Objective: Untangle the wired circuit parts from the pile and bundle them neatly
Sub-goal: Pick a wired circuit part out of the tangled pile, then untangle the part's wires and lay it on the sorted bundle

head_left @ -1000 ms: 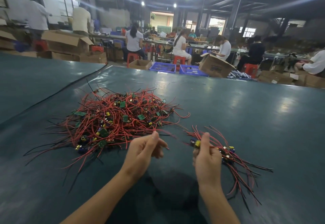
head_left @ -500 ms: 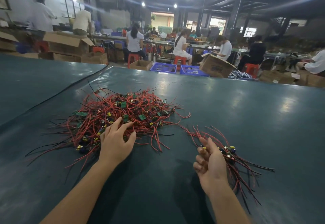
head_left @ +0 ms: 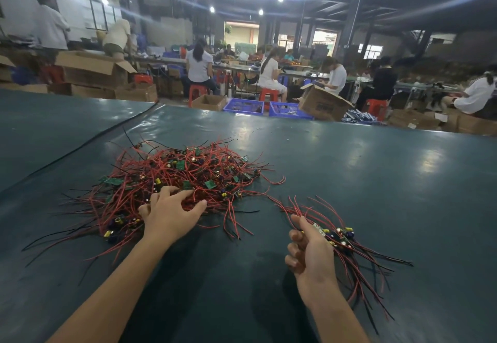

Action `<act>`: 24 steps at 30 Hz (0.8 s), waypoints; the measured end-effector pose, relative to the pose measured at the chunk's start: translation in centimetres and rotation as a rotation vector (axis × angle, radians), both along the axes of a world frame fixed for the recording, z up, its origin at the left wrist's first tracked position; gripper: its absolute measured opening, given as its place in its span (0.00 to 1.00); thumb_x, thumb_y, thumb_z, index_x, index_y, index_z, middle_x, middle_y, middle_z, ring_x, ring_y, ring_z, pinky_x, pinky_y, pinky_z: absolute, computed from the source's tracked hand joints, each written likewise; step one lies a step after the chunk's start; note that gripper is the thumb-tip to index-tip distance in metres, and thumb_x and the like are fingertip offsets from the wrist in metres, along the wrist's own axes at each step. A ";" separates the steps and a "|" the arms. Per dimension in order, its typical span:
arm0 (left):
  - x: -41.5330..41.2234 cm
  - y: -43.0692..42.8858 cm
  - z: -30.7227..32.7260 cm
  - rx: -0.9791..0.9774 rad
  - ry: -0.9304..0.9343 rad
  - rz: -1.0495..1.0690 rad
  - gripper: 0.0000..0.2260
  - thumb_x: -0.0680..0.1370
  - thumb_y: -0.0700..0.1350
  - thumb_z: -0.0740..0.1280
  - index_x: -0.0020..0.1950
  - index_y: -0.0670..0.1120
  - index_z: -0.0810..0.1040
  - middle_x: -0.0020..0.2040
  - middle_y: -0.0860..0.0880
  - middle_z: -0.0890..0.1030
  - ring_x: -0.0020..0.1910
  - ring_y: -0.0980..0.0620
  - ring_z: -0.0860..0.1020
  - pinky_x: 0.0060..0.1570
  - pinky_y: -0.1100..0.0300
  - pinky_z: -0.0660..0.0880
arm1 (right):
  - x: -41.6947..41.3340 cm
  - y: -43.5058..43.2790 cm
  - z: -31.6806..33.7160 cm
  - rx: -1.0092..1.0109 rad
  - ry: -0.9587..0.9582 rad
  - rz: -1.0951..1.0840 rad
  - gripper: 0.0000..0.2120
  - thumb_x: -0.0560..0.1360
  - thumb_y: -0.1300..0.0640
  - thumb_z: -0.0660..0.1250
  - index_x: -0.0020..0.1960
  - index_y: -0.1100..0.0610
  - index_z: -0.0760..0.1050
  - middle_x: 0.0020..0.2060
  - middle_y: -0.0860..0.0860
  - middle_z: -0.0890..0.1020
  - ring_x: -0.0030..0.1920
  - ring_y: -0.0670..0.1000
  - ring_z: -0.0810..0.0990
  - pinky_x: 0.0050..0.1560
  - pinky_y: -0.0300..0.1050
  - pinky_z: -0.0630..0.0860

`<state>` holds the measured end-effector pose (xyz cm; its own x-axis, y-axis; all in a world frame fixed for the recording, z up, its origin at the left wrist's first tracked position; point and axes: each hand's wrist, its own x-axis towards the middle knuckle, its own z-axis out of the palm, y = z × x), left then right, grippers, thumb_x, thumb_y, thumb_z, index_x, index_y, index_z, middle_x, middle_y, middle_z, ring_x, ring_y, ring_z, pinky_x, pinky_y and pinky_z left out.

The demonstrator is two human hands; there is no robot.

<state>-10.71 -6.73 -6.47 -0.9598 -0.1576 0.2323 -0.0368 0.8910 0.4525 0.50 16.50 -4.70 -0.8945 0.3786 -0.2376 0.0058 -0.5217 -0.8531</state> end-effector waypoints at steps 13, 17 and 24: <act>0.4 0.8 -0.6 -0.031 0.077 -0.040 0.23 0.77 0.61 0.61 0.72 0.57 0.68 0.77 0.50 0.62 0.75 0.48 0.55 0.70 0.46 0.50 | -0.1 0.0 0.0 0.034 0.011 -0.021 0.05 0.79 0.58 0.65 0.49 0.57 0.79 0.25 0.46 0.73 0.21 0.43 0.63 0.19 0.35 0.58; -0.1 0.8 -0.5 -0.083 0.017 -0.042 0.25 0.77 0.63 0.60 0.72 0.58 0.68 0.75 0.52 0.64 0.73 0.49 0.55 0.69 0.46 0.50 | -0.2 -0.2 -0.1 0.042 0.010 -0.021 0.05 0.79 0.58 0.65 0.48 0.56 0.79 0.25 0.46 0.73 0.22 0.43 0.63 0.18 0.35 0.58; -0.1 1.2 0.2 0.035 0.008 -0.032 0.22 0.77 0.59 0.64 0.71 0.57 0.71 0.75 0.51 0.66 0.74 0.48 0.59 0.69 0.46 0.50 | -0.1 -0.1 -0.3 0.057 0.012 -0.025 0.04 0.79 0.58 0.65 0.49 0.57 0.79 0.26 0.46 0.73 0.22 0.43 0.63 0.19 0.35 0.59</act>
<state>-10.83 -5.52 -6.26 -0.9627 -0.1353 0.2345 -0.0053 0.8754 0.4834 0.37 16.40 -4.99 -0.8871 0.4137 -0.2049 -0.0168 -0.4724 -0.8812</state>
